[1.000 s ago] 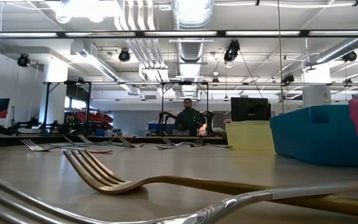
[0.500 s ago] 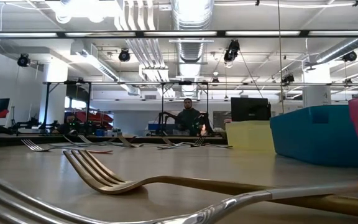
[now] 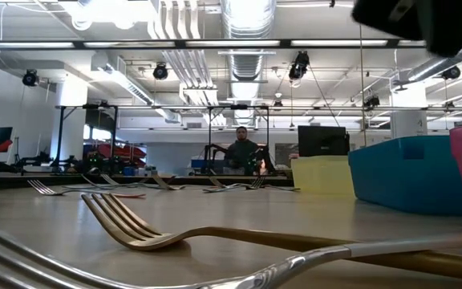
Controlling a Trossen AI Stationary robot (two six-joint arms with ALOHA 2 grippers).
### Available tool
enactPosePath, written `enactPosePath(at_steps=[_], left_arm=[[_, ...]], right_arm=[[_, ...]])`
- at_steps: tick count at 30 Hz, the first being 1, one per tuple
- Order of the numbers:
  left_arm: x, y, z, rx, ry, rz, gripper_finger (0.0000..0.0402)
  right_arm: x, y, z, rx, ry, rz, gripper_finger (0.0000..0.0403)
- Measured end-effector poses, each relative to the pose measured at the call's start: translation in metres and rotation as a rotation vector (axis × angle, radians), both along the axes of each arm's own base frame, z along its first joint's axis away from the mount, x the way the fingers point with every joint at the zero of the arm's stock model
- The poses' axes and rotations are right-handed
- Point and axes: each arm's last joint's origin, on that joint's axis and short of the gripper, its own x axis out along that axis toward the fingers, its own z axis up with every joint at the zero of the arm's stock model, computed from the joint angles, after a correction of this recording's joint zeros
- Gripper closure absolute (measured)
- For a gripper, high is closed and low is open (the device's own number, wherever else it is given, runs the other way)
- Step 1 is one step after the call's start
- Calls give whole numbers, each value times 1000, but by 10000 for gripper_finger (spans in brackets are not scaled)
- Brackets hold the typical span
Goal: Sort silverware by color (type)
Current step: Put the orange fork into the yellow bin
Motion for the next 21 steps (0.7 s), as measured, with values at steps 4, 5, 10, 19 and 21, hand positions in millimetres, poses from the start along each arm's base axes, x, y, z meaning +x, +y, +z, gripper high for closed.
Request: enactPosePath(at_steps=[4,5,10,19,21], left_arm=[[-5,-3,-3,-8,28,-29,325],[-6,-4,-3,-9,30,-38,325],[-13,-8,-3,-7,31,-71,325],[-15,-9,-3,-4,33,-84,325],[-15,-9,-3,-4,33,-84,325]], right_arm=[[18,10,-17,-35,10,119,315],[21,13,-21,-44,10,142,317],[39,26,-39,-57,22,192,319],[60,37,-58,-79,67,247,319],[62,37,-52,-79,65,246,319]])
